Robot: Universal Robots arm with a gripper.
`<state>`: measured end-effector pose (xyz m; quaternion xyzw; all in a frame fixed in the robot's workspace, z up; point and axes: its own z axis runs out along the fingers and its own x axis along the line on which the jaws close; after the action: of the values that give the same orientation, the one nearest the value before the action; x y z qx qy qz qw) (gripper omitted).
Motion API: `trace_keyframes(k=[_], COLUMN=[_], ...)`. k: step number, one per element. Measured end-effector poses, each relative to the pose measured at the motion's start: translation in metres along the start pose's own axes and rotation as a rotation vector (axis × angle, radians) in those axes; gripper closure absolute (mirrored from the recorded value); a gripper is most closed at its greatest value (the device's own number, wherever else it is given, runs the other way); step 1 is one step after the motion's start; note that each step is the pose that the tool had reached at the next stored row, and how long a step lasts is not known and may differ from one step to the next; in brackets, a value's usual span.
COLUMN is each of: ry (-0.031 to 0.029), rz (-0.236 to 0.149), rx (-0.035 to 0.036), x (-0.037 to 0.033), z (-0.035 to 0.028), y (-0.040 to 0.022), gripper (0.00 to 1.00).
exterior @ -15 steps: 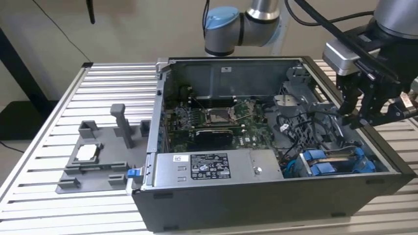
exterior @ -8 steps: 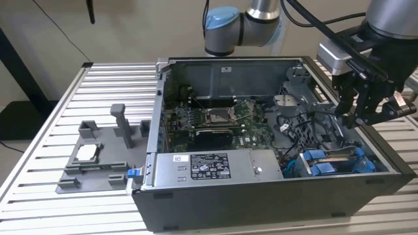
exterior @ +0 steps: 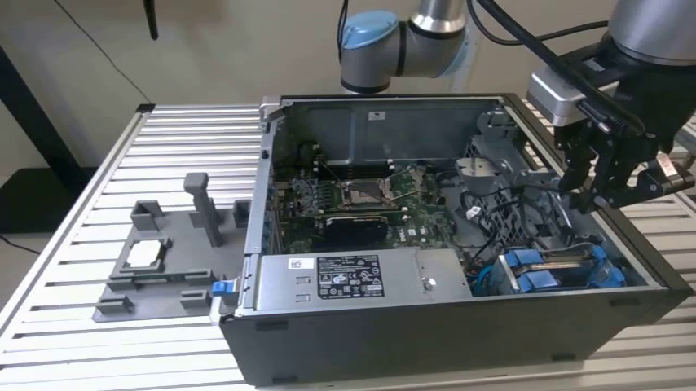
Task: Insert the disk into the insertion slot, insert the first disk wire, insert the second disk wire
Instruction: 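Insert the first disk wire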
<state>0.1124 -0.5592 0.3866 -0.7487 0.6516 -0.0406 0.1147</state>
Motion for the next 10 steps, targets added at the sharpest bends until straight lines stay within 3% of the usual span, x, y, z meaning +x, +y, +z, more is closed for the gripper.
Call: trace_keyframes(k=[2, 4, 6, 10], ry=[0.0001, -0.0002, -0.0029, -0.0082], rz=[0.000, -0.001, 0.002, 0.008], rx=[-0.0002, -0.0057, -0.0297, -0.0870], x=[0.0000, 0.0003, 0.0015, 0.0048], z=[0.0000, 0.0004, 0.0015, 0.0035], y=[-0.0002, -0.0020, -0.0063, -0.0147], gripper=[0.63, 0.76, 0.81, 0.81])
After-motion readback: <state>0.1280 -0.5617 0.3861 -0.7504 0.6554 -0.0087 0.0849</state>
